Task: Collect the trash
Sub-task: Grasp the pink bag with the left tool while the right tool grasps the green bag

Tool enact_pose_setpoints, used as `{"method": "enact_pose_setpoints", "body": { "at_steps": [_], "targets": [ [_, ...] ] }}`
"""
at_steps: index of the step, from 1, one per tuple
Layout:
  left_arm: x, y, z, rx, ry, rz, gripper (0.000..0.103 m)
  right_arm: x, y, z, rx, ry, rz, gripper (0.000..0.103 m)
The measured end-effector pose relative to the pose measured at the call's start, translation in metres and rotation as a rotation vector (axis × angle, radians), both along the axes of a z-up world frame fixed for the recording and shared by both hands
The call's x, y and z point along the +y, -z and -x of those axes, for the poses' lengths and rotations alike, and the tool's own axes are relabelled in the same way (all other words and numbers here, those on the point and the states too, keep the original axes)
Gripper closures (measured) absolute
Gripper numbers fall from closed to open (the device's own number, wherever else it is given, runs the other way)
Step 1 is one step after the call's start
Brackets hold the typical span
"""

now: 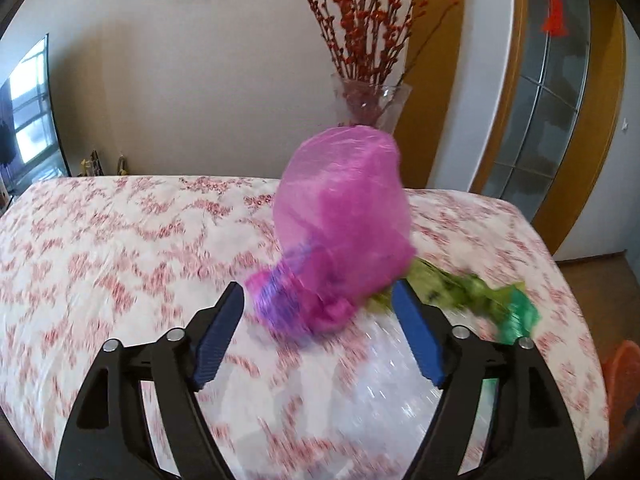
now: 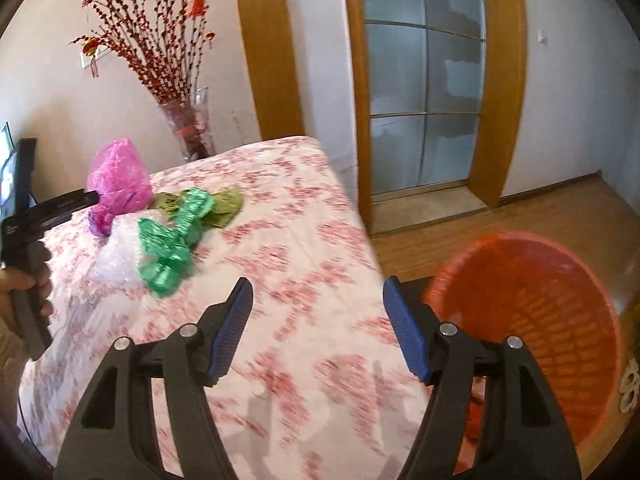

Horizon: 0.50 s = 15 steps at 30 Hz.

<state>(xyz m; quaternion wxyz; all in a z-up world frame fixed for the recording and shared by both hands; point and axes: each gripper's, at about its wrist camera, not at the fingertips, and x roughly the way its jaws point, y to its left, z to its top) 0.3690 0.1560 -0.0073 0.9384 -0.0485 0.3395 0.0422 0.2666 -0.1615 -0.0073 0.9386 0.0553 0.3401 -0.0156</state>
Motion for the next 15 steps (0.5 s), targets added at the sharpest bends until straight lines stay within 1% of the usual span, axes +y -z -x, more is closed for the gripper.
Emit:
{"method": "enact_pose_setpoints", "body": {
  "at_steps": [3, 7, 10, 11, 13, 14, 15],
  "targets": [
    [0.006, 0.012, -0.021, 0.038, 0.009, -0.007, 0.027, 0.017, 0.002, -0.015, 0.011, -0.032, 0.007, 0.037],
    [0.014, 0.021, -0.04, 0.082, 0.033, 0.042, 0.026, 0.031, 0.008, -0.023, 0.024, -0.06, 0.02, 0.037],
    [0.014, 0.026, -0.049, 0.09, 0.069, 0.048, 0.027, 0.036, 0.012, -0.028, 0.035, -0.069, 0.022, 0.037],
    [0.012, 0.027, -0.051, 0.091, 0.082, 0.044, 0.029, 0.038, 0.014, -0.029, 0.039, -0.071, 0.023, 0.037],
    [0.01, 0.03, -0.052, 0.1, 0.105, 0.047, 0.048, 0.04, 0.015, -0.031, 0.044, -0.075, 0.025, 0.037],
    [0.009, 0.031, -0.052, 0.1, 0.11, 0.048, 0.053, 0.041, 0.016, -0.031, 0.046, -0.076, 0.026, 0.037],
    [0.009, 0.032, -0.052, 0.097, 0.124, 0.057, 0.066, 0.043, 0.016, -0.032, 0.048, -0.079, 0.028, 0.037]
  ]
}}
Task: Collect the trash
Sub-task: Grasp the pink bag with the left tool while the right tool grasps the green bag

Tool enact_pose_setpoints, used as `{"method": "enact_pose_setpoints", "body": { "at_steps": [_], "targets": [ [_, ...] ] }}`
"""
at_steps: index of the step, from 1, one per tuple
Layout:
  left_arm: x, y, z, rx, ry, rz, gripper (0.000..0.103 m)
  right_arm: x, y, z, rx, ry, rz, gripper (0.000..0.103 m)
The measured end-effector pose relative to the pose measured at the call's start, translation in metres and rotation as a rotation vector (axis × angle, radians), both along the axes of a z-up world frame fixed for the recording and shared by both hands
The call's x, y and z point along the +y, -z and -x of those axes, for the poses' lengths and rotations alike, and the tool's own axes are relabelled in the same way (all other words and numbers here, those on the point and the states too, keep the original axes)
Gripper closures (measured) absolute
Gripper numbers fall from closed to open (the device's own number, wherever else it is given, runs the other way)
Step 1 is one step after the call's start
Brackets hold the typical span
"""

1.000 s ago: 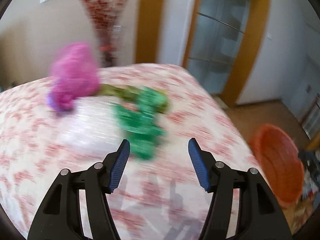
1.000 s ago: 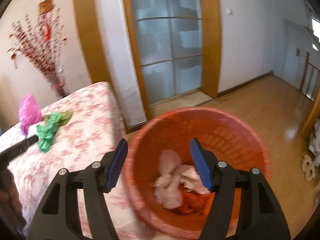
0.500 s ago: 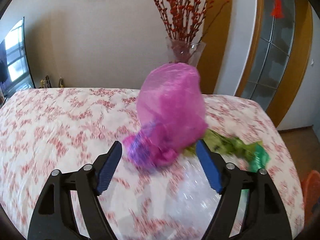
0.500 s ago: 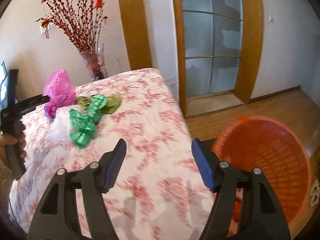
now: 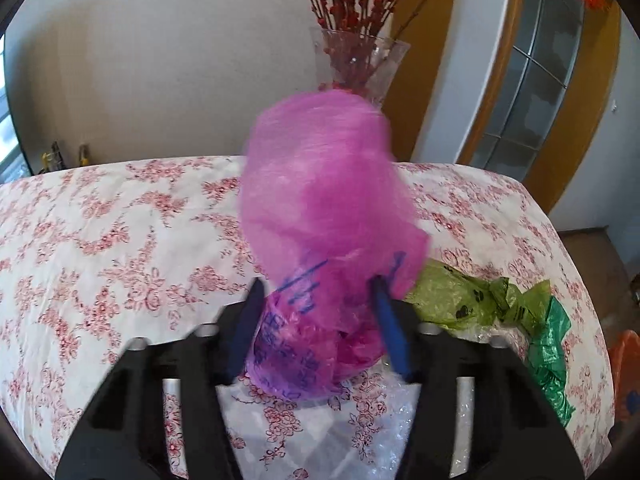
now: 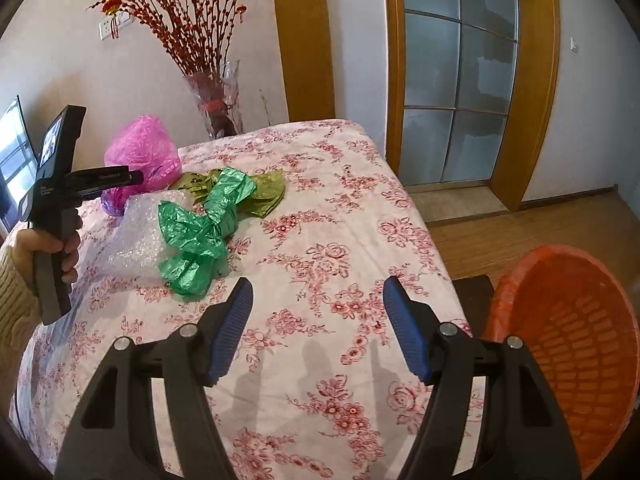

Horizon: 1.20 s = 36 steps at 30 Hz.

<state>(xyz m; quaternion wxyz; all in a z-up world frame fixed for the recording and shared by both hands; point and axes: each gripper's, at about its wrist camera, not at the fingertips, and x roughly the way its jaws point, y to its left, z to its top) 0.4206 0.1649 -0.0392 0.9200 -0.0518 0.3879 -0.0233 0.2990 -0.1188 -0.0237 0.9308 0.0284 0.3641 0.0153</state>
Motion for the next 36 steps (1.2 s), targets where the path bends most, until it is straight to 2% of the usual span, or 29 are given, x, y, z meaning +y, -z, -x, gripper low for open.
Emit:
{"method": "enact_pose_setpoints", "body": {
  "at_steps": [1, 4, 10, 15, 19, 22, 29, 31, 36],
  "targets": [
    [-0.001, 0.0, 0.001, 0.0, 0.016, 0.009, 0.073, 0.001, 0.0, -0.001, 0.001, -0.002, 0.001, 0.037],
    [-0.004, -0.002, 0.007, -0.016, 0.031, 0.004, 0.079, 0.006, 0.0, -0.002, -0.001, -0.012, 0.002, 0.037],
    [0.011, -0.013, 0.044, -0.059, 0.002, 0.003, 0.08, 0.024, -0.005, -0.007, -0.013, -0.051, 0.007, 0.037],
    [0.037, -0.021, 0.091, -0.081, -0.072, -0.026, 0.08, 0.044, -0.005, -0.022, -0.016, -0.082, 0.008, 0.037],
    [0.056, -0.023, 0.122, -0.085, -0.123, -0.025, 0.08, 0.064, -0.003, -0.042, -0.014, -0.105, 0.008, 0.049],
    [0.067, -0.02, 0.136, -0.076, -0.149, -0.001, 0.08, 0.074, -0.001, -0.058, -0.004, -0.106, -0.001, 0.054],
    [0.074, -0.016, 0.155, -0.068, -0.169, 0.027, 0.08, 0.085, 0.023, -0.093, 0.101, -0.083, 0.0, 0.065],
    [0.072, -0.016, 0.157, -0.069, -0.165, 0.027, 0.08, 0.084, 0.029, -0.095, 0.136, -0.088, -0.015, 0.078],
    [0.067, -0.017, 0.166, -0.07, -0.152, 0.04, 0.08, 0.078, 0.028, -0.082, 0.136, -0.085, -0.015, 0.085]
  ]
}}
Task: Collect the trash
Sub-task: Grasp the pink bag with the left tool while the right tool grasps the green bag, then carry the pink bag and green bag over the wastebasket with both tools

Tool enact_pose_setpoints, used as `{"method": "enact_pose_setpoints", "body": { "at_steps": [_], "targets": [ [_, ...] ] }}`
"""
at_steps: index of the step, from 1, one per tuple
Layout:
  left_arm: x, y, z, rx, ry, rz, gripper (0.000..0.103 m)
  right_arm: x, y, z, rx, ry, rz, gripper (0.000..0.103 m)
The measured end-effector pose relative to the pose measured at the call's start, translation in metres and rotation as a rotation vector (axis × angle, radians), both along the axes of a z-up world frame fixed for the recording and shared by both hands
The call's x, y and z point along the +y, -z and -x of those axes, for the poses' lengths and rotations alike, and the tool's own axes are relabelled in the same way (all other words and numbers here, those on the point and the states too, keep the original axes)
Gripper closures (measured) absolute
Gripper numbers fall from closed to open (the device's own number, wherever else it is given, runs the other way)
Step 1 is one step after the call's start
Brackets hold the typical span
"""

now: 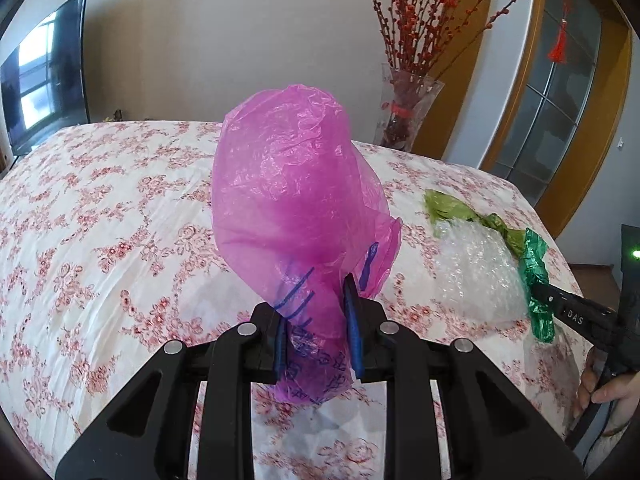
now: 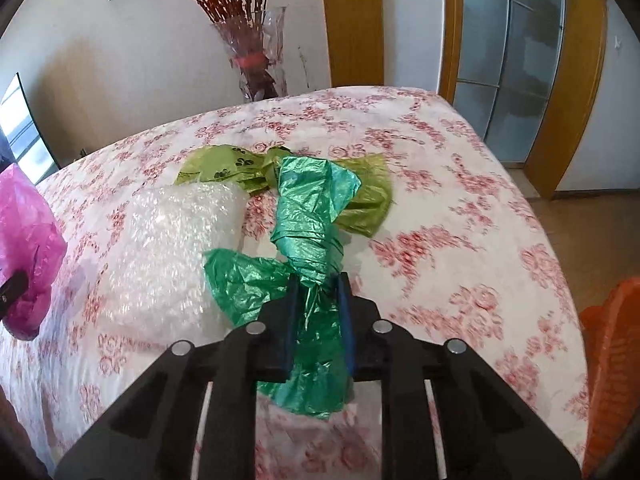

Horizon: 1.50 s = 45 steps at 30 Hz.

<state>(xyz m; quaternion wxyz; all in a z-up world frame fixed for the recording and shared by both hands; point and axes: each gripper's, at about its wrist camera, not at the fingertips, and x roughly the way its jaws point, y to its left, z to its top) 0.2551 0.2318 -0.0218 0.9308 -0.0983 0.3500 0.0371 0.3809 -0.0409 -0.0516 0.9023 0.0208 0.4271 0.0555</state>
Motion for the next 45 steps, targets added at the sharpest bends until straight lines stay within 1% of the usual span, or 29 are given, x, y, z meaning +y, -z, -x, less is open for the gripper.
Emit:
{"method": "enact_pose_setpoints", "body": {
  "at_steps": [4, 14, 18, 23, 36, 45],
  "targets": [
    [-0.013, -0.004, 0.009, -0.008, 0.021, 0.006, 0.08, -0.013, -0.013, 0.023, -0.03, 0.007, -0.005, 0.085],
    [-0.066, -0.028, 0.037, -0.045, 0.128, 0.022, 0.08, -0.06, -0.056, 0.095, -0.132, 0.066, -0.022, 0.085],
    [-0.085, -0.038, 0.047, -0.064, 0.165, 0.015, 0.079, -0.078, -0.072, 0.121, -0.172, 0.09, -0.019, 0.085],
    [-0.113, -0.049, 0.058, -0.08, 0.213, 0.003, 0.079, -0.098, -0.085, 0.148, -0.211, 0.123, -0.012, 0.085],
    [-0.181, -0.058, 0.071, -0.086, 0.334, -0.009, 0.079, -0.148, -0.094, 0.195, -0.264, 0.225, -0.017, 0.085],
    [-0.232, -0.058, 0.075, -0.075, 0.425, 0.016, 0.079, -0.183, -0.093, 0.217, -0.288, 0.301, -0.001, 0.085]
  ]
}}
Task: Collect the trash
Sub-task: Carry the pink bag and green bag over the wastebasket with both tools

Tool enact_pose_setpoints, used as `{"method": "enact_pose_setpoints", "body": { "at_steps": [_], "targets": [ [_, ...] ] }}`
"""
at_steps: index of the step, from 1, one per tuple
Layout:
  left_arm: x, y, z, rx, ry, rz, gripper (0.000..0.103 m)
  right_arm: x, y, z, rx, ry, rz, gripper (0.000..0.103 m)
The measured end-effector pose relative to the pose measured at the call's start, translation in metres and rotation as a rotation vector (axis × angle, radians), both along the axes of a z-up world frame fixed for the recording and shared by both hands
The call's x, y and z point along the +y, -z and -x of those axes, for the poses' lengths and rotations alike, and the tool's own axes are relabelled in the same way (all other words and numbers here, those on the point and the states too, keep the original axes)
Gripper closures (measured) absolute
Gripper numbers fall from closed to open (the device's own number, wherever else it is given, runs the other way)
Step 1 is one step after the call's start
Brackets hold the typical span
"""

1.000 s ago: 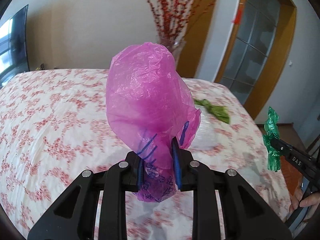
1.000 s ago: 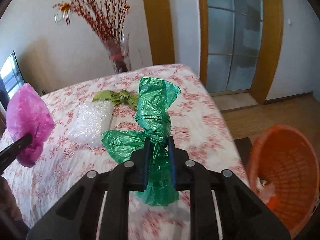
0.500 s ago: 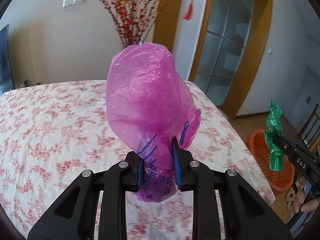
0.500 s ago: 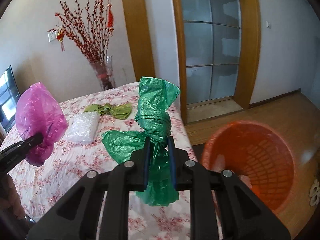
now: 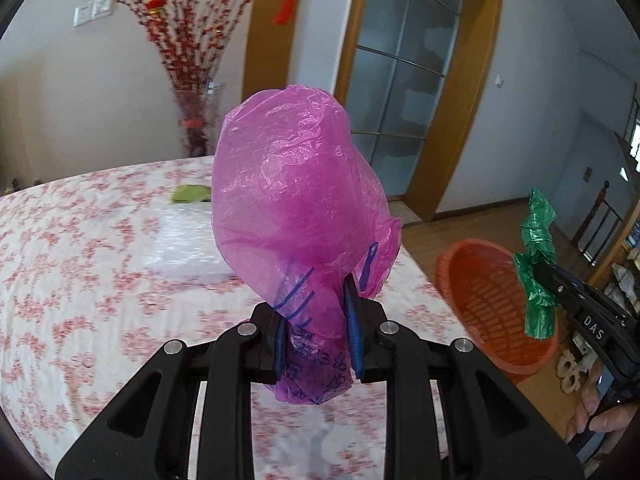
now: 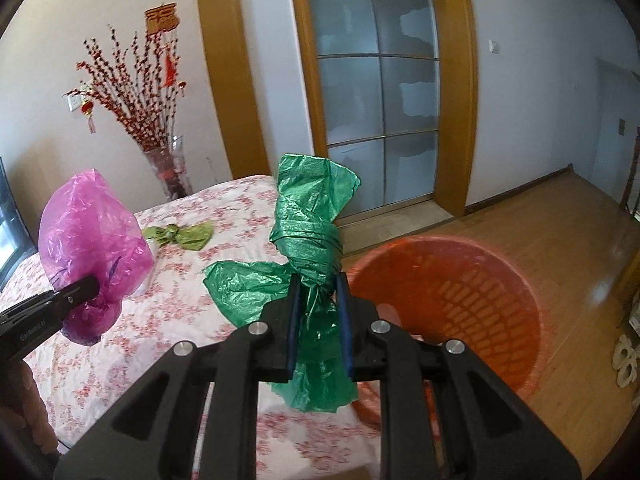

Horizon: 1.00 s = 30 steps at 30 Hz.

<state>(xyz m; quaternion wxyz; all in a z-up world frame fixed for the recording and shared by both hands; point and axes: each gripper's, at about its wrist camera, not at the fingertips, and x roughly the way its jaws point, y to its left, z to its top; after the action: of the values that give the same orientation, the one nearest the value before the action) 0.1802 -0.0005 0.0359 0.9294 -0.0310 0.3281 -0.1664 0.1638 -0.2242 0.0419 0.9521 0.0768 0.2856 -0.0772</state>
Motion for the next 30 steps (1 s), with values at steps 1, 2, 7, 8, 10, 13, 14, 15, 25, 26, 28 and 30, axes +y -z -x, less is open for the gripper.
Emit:
{"method": "enact_pose_setpoints", "body": {
  "at_steps": [1, 2, 7, 8, 10, 13, 14, 15, 25, 26, 28, 30],
  "targets": [
    [-0.003, 0.0, 0.0, 0.001, 0.007, 0.002, 0.079, -0.004, 0.0, 0.001, -0.002, 0.008, 0.002, 0.085],
    [-0.008, 0.0, 0.0, 0.002, 0.015, 0.005, 0.079, -0.009, 0.0, 0.003, -0.006, 0.02, 0.004, 0.085],
    [-0.034, 0.001, -0.004, 0.009, 0.059, 0.018, 0.079, -0.027, 0.0, 0.012, -0.021, 0.068, 0.011, 0.085],
    [-0.036, 0.001, -0.005, 0.011, 0.064, 0.023, 0.079, -0.032, 0.0, 0.014, -0.025, 0.081, 0.014, 0.085],
    [-0.045, 0.002, -0.006, 0.018, 0.08, 0.037, 0.079, -0.04, 0.001, 0.016, -0.029, 0.102, 0.017, 0.085],
    [-0.058, 0.004, -0.009, 0.029, 0.103, 0.053, 0.079, -0.053, 0.004, 0.021, -0.031, 0.134, 0.01, 0.085],
    [-0.063, 0.005, -0.01, 0.032, 0.112, 0.057, 0.079, -0.057, 0.005, 0.021, -0.031, 0.143, 0.006, 0.085],
    [-0.066, 0.005, -0.01, 0.035, 0.118, 0.06, 0.079, -0.063, 0.007, 0.023, -0.03, 0.157, 0.0, 0.085],
    [-0.11, 0.012, -0.015, 0.073, 0.193, 0.1, 0.079, -0.095, 0.021, 0.026, -0.016, 0.225, -0.019, 0.085],
    [-0.115, 0.012, -0.015, 0.077, 0.201, 0.102, 0.079, -0.098, 0.022, 0.026, -0.013, 0.228, -0.021, 0.085],
    [-0.122, 0.013, -0.015, 0.082, 0.215, 0.104, 0.079, -0.101, 0.025, 0.023, -0.008, 0.234, -0.024, 0.085],
    [-0.13, 0.015, -0.016, 0.087, 0.228, 0.104, 0.079, -0.105, 0.028, 0.022, -0.003, 0.241, -0.029, 0.085]
  ]
}}
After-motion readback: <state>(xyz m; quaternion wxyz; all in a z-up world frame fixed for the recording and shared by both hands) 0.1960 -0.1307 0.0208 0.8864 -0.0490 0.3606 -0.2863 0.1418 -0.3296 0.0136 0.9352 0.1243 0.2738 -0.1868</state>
